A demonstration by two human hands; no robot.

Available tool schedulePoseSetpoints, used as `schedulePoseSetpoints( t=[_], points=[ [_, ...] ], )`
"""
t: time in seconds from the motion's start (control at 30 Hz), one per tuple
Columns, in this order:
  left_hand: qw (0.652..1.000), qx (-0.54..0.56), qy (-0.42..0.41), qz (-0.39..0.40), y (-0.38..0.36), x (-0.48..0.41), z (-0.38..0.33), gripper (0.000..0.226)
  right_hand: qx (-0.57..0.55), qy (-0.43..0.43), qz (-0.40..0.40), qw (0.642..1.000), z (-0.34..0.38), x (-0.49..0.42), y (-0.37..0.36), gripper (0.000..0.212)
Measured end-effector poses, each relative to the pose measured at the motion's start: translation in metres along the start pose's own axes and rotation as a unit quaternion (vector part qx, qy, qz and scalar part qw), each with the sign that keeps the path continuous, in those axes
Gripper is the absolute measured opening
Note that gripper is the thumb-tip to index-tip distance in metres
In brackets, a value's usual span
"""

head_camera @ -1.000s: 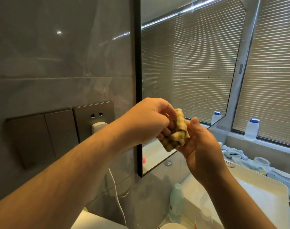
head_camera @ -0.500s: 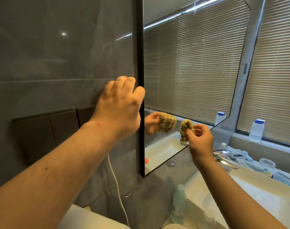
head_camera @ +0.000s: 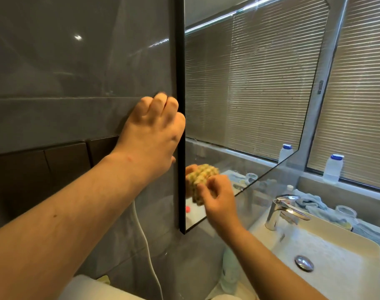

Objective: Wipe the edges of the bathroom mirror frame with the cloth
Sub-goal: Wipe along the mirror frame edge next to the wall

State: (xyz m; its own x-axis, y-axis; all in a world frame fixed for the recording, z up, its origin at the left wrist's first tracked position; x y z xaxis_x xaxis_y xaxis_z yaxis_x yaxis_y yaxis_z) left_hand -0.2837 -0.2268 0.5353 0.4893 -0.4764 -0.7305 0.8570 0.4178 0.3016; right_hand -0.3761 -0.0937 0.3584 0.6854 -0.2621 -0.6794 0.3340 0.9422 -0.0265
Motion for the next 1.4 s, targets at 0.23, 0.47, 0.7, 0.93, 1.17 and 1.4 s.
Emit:
schedulePoseSetpoints(
  t=[0.23,0.47,0.7,0.93,1.17,1.4],
  points=[
    [0.997,-0.066,0.016,0.039,-0.009,-0.007,0.004,0.111,-0.026,0.073,-0.048,0.996,0.011,0.024,-0.006,0.023],
    [0.997,-0.070,0.001,0.029,-0.009,-0.007,0.001,0.107,-0.005,-0.110,-0.209,0.972,-0.040,-0.047,0.024,0.017],
    [0.998,-0.061,-0.003,0.017,-0.005,-0.010,0.002,0.108,0.075,-0.145,-0.247,0.955,-0.074,-0.089,0.048,0.020],
    [0.996,-0.082,-0.008,0.017,-0.003,-0.015,0.002,0.110,0.005,0.004,-0.212,0.977,-0.017,-0.051,0.027,0.020],
    [0.996,-0.083,0.010,0.014,0.002,-0.028,0.022,0.124,-0.036,0.221,-0.164,0.961,0.033,-0.013,0.001,0.020],
    [0.996,-0.081,-0.011,0.031,-0.004,-0.036,0.032,0.127,-0.046,0.312,-0.135,0.939,0.039,-0.008,-0.006,0.024]
  ],
)
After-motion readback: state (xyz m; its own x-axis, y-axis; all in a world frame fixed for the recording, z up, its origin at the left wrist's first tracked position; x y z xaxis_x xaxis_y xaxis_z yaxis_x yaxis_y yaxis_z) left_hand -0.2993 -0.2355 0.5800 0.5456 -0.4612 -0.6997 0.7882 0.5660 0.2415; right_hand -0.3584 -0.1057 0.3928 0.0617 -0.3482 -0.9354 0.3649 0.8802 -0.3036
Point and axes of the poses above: each hand's wrist, its own x-axis away from the middle knuckle, its own y-axis out of the back of the hand, z = x × y, the point moved 6 cm from there along -x, towards the middle knuckle, and after that the axes turned 12 degrees about -z, right-handed, at the moved point
